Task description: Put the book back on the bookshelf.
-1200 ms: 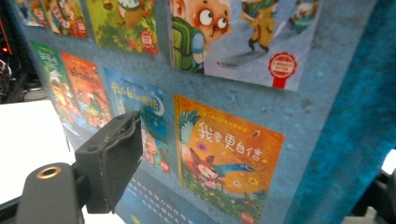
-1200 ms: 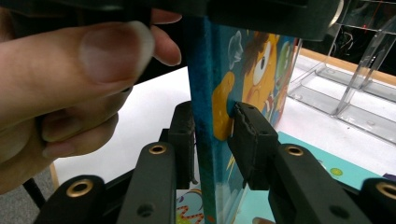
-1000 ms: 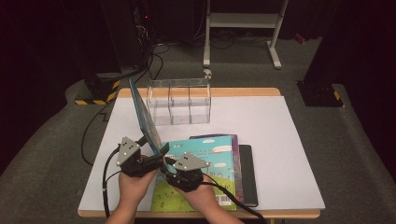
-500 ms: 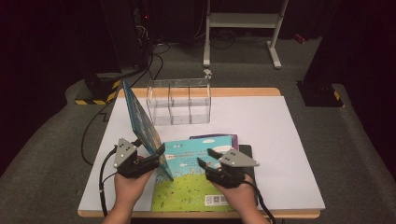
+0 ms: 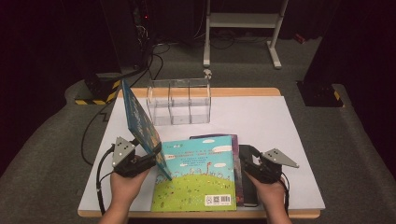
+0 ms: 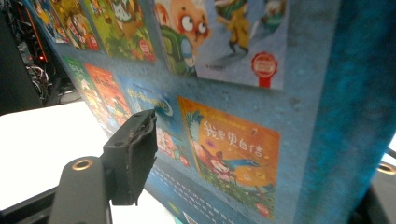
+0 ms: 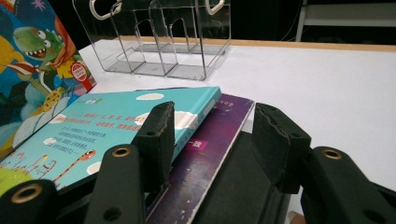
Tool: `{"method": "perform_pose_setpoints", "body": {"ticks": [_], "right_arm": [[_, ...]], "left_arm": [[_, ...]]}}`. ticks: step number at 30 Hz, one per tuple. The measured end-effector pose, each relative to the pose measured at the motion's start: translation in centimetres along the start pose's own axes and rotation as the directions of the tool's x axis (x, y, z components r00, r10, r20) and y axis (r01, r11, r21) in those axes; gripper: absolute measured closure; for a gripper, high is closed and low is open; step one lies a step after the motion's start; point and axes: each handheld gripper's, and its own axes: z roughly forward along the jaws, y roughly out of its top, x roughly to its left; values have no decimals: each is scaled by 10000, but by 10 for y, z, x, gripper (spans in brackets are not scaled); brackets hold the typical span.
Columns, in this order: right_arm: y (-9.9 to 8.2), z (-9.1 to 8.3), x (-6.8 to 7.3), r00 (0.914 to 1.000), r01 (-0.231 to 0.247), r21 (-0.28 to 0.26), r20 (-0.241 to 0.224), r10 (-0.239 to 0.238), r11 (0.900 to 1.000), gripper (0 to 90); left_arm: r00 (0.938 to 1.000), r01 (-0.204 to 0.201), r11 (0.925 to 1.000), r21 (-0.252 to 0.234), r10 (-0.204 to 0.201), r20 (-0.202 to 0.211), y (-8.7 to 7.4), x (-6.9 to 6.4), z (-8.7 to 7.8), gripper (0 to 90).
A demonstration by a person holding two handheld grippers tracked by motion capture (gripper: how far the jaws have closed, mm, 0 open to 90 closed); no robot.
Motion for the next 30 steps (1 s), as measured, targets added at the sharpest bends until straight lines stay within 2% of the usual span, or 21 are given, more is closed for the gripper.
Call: {"method": "perform_pose_setpoints", "body": {"ticks": [2, 4, 11, 14, 18, 19, 20, 21, 23, 27, 30], "right_arm": [[0, -1, -2, 10000, -17, -51, 49, 17, 10000, 492], [1, -2, -4, 9999, -119, -83, 24, 120, 9999, 493], [1, -3, -5, 9998, -171, -129, 65, 172, 9998, 500], [1, -3, -5, 9997, -228, -131, 54, 229, 9997, 501], [0, -1, -3, 9998, -198, -56, 28, 198, 9998, 502], [-1, -1, -3, 9998, -188, -43, 16, 188, 9998, 502], [-1, -1, -2, 9998, -186, -49, 14, 186, 9998, 502], [-1, -1, -2, 9998, -197, -56, 8, 197, 9998, 502], [-1, -1, -2, 9998, -191, -56, 0, 191, 9998, 504], [-1, 0, -1, 9998, -175, -19, -3, 175, 9998, 504], [-1, 0, -1, 9998, -195, -9, 3, 195, 9998, 505]], "left_arm": [[9998, -200, 9997, 118, 200, -18, 2, 1, -1, 307], [9998, -208, 9998, 45, 208, -42, 3, 1, -1, 320], [9965, -830, 9962, 264, 833, -101, 5, 5, -7, 397], [9976, -691, 9973, 242, 691, -8, 6, 6, -9, 423], [9966, -828, 9965, 102, 828, -37, 8, 9, -14, 472], [9949, -1000, 9950, 70, 1001, -119, 8, 10, -16, 499], [9950, -992, 9951, -48, 991, -118, 8, 12, -18, 559], [9956, -931, 9956, -63, 930, -107, 8, 12, -19, 581], [9951, -936, 9955, -118, 932, -345, 9, 15, -21, 611], [9957, -753, 9969, -236, 739, -553, 11, 22, -23, 634], [9941, -832, 9963, -206, 816, -720, 13, 27, -25, 648]]}}
